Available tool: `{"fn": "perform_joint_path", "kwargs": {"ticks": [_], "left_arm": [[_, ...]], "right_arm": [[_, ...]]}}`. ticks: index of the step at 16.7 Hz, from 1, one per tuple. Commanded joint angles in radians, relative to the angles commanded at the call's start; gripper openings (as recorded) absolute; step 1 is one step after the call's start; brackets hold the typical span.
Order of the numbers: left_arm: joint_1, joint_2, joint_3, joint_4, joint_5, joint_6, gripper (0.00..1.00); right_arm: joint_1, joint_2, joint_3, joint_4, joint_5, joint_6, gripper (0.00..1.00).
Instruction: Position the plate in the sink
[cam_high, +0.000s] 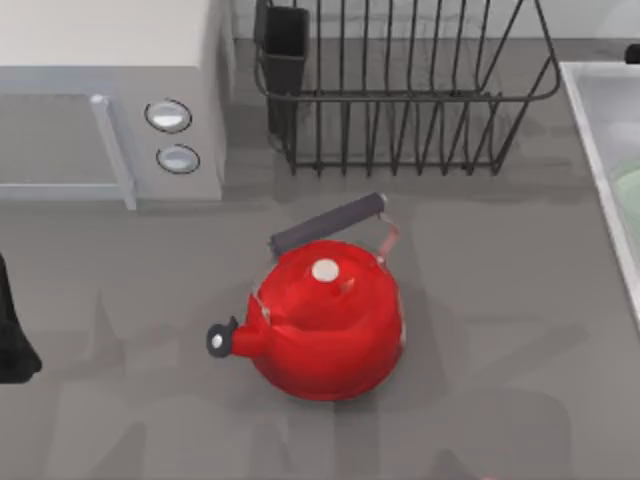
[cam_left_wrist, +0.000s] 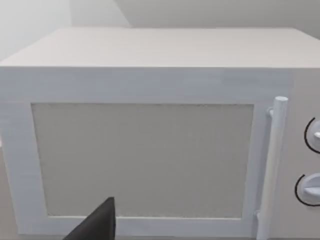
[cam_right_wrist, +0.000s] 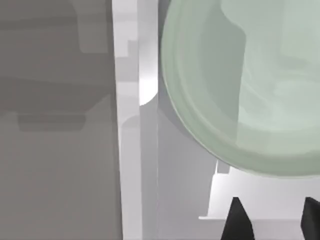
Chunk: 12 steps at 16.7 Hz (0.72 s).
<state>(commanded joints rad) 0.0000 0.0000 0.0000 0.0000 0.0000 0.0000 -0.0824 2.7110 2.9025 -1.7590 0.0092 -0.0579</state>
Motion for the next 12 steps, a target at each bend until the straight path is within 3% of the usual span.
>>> {"fn": "perform_joint_path", "kwargs": {"ticks": [6, 12], "left_arm": [[0.0, 0.0, 0.0, 0.0, 0.0, 0.0, 1.0], [0.0, 0.0, 0.0, 0.0, 0.0, 0.0, 1.0]], "right_arm": [[0.0, 0.0, 0.0, 0.0, 0.0, 0.0, 0.98], [0.0, 0.0, 0.0, 0.0, 0.0, 0.0, 1.0]]}}
